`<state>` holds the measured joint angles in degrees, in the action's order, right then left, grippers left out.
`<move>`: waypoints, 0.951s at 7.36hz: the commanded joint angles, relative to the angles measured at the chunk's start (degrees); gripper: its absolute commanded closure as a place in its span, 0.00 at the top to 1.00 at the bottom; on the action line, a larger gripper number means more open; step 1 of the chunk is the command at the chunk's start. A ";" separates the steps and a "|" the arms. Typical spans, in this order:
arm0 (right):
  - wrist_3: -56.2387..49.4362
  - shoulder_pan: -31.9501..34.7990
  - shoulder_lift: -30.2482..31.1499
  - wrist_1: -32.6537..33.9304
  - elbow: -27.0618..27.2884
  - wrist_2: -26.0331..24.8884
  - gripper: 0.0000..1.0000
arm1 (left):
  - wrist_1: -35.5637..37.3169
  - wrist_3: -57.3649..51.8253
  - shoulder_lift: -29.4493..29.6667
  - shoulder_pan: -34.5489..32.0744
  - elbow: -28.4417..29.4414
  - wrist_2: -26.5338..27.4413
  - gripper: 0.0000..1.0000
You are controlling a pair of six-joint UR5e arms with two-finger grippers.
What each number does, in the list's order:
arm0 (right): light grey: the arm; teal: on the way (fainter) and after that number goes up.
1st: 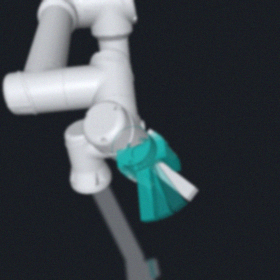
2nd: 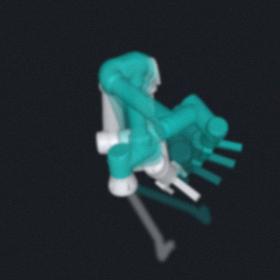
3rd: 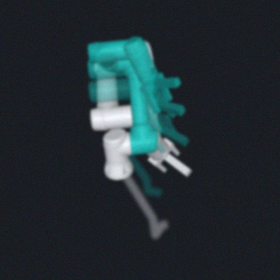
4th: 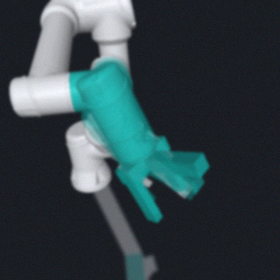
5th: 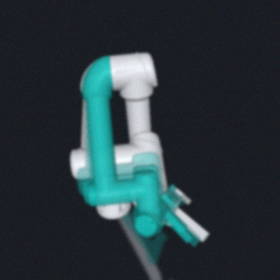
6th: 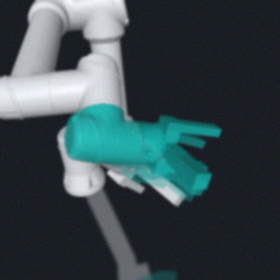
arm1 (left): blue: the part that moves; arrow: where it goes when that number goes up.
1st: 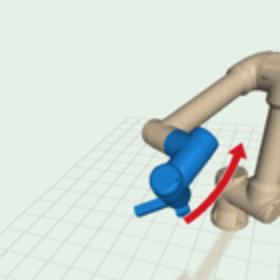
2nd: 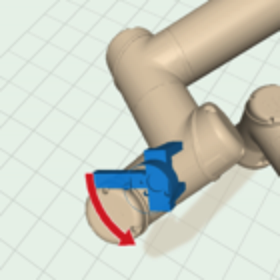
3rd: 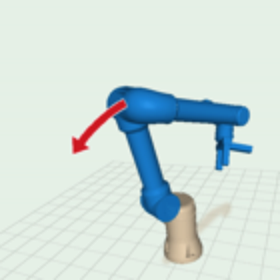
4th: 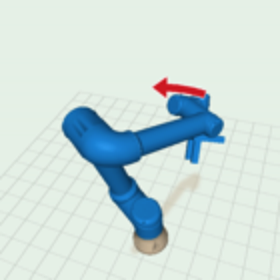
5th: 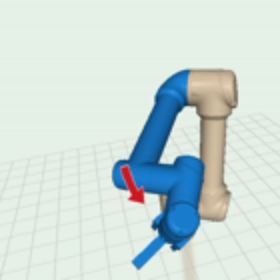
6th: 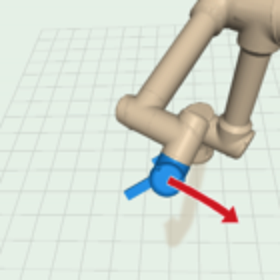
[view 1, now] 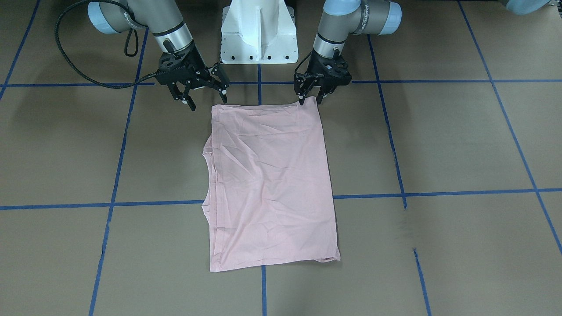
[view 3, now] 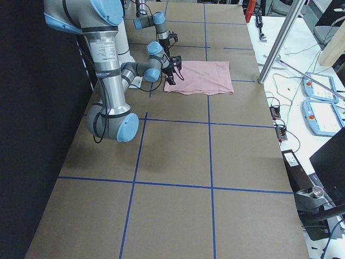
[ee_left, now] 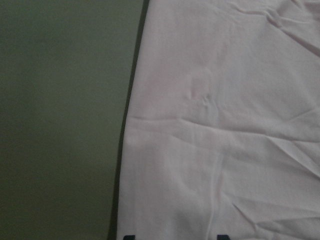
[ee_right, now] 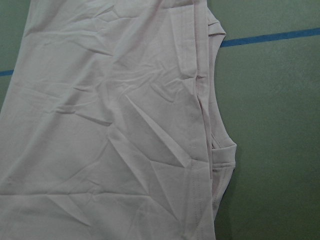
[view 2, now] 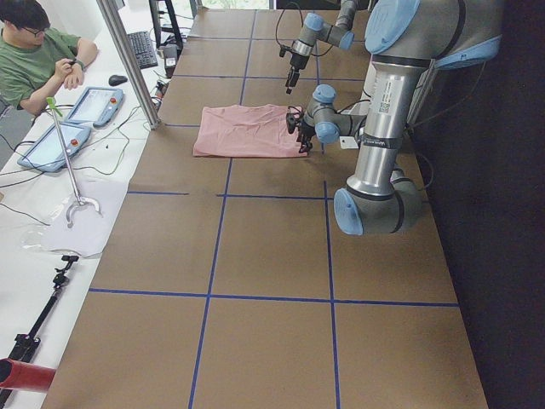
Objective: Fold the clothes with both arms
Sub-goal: 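Grasp the near shirt corners with both grippers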
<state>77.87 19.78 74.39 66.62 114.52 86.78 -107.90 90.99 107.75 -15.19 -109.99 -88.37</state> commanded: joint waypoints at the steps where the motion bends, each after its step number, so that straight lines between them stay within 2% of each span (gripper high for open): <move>1: 0.00 0.00 -0.04 0.00 -0.08 -0.12 1.00 | -0.21 -0.03 -0.87 0.50 0.30 -0.14 0.64; 7: 0.00 -0.09 0.05 0.00 -0.17 -0.12 1.00 | -0.47 0.06 -0.09 0.95 1.36 -0.14 0.61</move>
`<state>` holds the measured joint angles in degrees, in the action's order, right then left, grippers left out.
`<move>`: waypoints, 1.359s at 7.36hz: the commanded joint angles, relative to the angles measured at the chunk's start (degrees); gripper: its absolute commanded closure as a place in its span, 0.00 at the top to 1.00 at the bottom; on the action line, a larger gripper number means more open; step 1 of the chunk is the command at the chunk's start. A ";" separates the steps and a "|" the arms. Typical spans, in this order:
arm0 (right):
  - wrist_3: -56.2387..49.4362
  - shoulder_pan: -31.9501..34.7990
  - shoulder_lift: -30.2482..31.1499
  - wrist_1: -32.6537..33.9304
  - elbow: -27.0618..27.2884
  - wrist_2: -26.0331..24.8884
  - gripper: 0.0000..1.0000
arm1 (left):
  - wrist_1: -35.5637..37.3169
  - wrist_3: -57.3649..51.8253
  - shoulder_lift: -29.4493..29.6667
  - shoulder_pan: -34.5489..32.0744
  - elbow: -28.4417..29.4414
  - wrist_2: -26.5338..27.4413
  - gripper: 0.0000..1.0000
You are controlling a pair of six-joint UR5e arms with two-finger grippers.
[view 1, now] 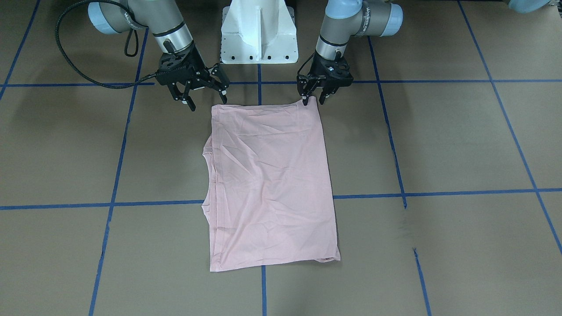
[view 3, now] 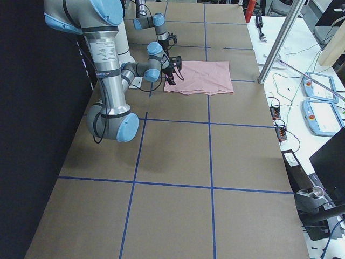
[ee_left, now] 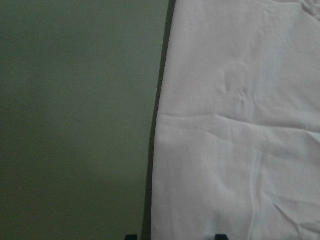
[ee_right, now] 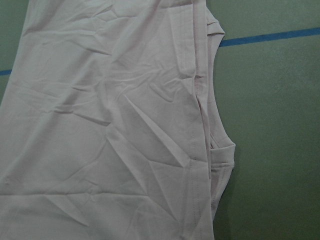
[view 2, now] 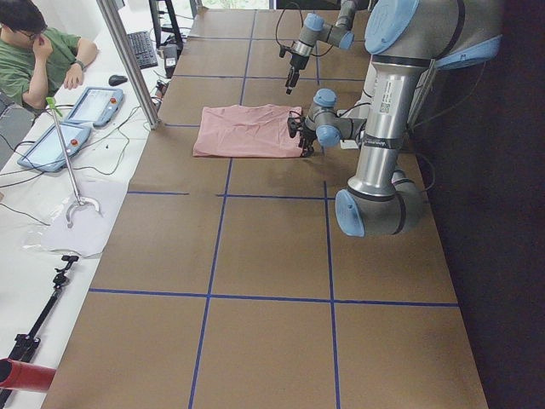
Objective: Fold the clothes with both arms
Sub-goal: 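Grasp the near shirt corners with both grippers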
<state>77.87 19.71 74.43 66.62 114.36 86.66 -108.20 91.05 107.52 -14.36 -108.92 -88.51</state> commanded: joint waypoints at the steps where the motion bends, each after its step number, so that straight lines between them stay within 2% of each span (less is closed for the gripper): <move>1: 0.00 -0.02 0.10 0.00 -0.02 0.00 1.00 | -0.17 0.00 0.24 0.21 0.28 0.00 0.61; 6: 0.17 -0.02 0.10 0.09 -0.10 -0.09 1.00 | -0.52 0.26 0.24 0.82 0.81 0.09 0.53; 7: 0.17 -0.02 0.10 0.09 -0.10 -0.09 1.00 | -0.52 0.35 0.32 0.91 0.90 0.09 0.43; 8: 0.17 -0.02 0.10 0.09 -0.10 -0.18 1.00 | -0.60 0.35 0.33 1.00 0.90 0.09 0.15; 9: 0.17 -0.02 0.10 0.09 -0.28 -0.18 1.00 | -0.61 0.18 0.33 1.00 0.81 0.09 0.00; 10: 0.52 -0.11 0.01 0.17 -0.63 -0.18 1.00 | -0.52 -0.08 0.33 1.00 0.20 -0.08 0.00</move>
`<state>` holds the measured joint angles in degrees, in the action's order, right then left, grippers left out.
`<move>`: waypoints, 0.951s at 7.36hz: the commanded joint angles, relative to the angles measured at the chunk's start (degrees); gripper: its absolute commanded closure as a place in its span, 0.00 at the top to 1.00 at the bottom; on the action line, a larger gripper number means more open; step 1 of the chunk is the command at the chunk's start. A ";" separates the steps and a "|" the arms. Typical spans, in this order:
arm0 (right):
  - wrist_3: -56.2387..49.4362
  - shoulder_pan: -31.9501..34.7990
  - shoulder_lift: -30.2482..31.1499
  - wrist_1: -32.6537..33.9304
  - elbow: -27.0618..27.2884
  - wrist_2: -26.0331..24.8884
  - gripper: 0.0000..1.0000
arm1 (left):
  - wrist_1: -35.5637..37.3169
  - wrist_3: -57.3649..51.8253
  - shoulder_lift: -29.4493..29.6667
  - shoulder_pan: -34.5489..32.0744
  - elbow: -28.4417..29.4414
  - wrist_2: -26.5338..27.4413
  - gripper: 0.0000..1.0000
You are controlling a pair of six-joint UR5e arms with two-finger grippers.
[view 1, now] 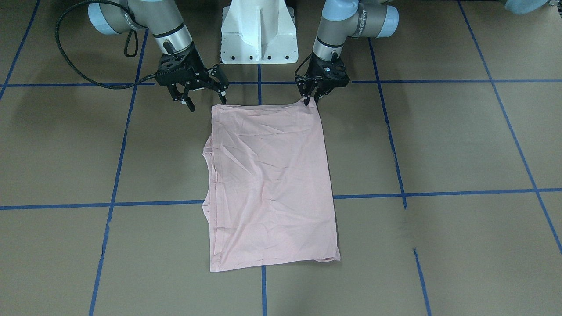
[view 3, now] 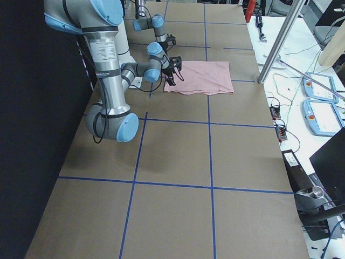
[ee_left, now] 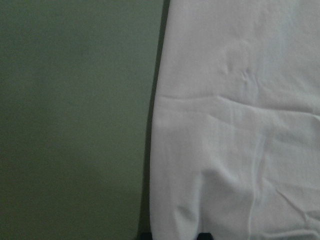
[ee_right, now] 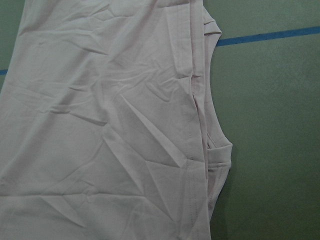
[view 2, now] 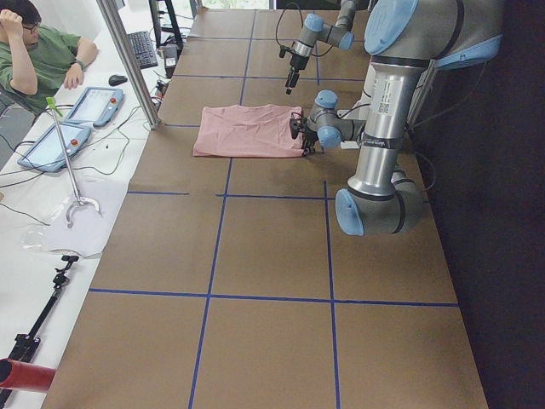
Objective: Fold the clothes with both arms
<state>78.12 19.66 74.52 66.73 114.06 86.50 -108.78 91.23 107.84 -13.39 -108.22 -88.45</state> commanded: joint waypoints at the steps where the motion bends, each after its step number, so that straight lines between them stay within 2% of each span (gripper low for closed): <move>1: 1.23 -0.23 -0.16 0.16 -0.59 -0.10 0.99 | 0.06 -0.43 0.09 0.03 -0.76 -0.23 0.00; 2: 5.33 -0.58 -1.12 0.68 -0.94 -0.10 0.82 | 0.23 -0.44 0.44 0.03 -0.94 -1.88 0.00; 3: 9.46 -1.54 -4.00 3.47 -2.34 -0.19 0.77 | 0.32 -0.44 0.44 0.03 -1.55 -3.03 0.00; 4: 13.24 -2.86 -8.03 9.07 -4.27 -0.71 0.77 | 0.32 -0.44 0.53 -0.06 -1.56 -3.04 0.00; 5: 14.94 -3.83 -10.51 11.73 -5.50 -1.59 0.74 | 0.32 -0.44 0.79 -0.06 -1.64 -3.04 0.00; 7: 17.74 -3.92 -11.94 17.70 -6.66 -1.59 0.74 | 0.32 -0.44 0.97 0.03 -1.64 -2.96 0.00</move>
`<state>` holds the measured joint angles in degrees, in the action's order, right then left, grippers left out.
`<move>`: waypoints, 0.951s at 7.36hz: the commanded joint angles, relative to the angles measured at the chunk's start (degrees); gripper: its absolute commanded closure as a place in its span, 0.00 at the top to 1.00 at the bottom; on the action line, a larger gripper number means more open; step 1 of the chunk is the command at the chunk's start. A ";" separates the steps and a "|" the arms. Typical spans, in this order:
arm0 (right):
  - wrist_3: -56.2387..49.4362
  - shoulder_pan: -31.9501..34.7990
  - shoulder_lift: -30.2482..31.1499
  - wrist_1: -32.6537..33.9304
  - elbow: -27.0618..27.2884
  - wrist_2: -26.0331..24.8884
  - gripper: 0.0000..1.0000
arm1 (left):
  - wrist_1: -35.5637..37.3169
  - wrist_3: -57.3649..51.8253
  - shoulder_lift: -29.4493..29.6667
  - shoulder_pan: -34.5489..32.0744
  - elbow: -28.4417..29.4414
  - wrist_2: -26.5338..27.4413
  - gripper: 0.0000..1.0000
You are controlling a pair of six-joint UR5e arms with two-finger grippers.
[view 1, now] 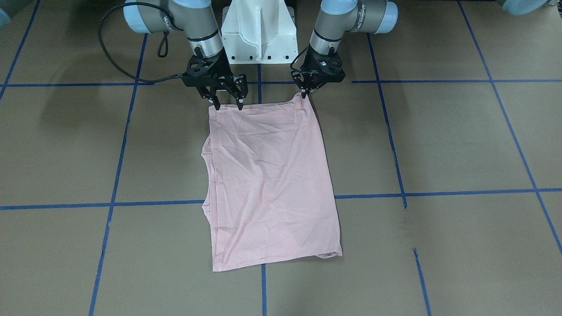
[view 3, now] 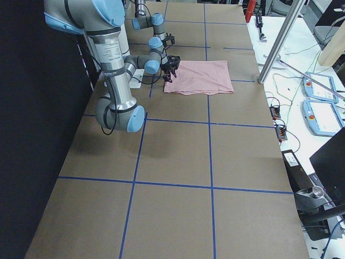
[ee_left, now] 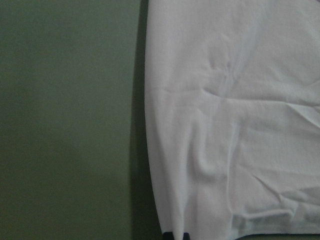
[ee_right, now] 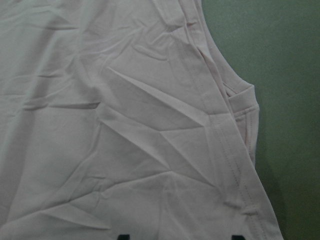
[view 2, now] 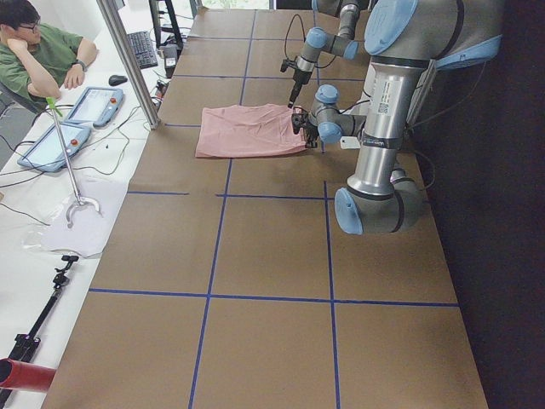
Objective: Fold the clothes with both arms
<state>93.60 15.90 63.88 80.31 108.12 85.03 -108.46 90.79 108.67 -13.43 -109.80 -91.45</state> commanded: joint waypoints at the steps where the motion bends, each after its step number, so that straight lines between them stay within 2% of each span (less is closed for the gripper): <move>1: 4.29 0.00 -2.86 6.76 -1.07 -0.13 0.74 | 0.00 0.09 0.13 -0.02 -0.06 0.04 0.00; 2: 7.09 0.00 -4.71 8.79 -2.81 -0.13 0.74 | 0.00 0.09 0.40 -0.02 -0.06 0.22 0.00; 4: 9.84 0.00 -7.53 9.16 -7.21 -0.13 0.62 | 0.00 0.18 0.49 0.07 0.02 0.31 0.00; 7: 10.90 0.00 -7.28 12.76 -7.31 -0.13 0.64 | 0.09 0.09 0.49 0.07 0.02 0.48 0.00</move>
<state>103.99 15.91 56.51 91.52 100.98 84.94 -108.40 90.95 109.16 -13.37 -109.78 -91.00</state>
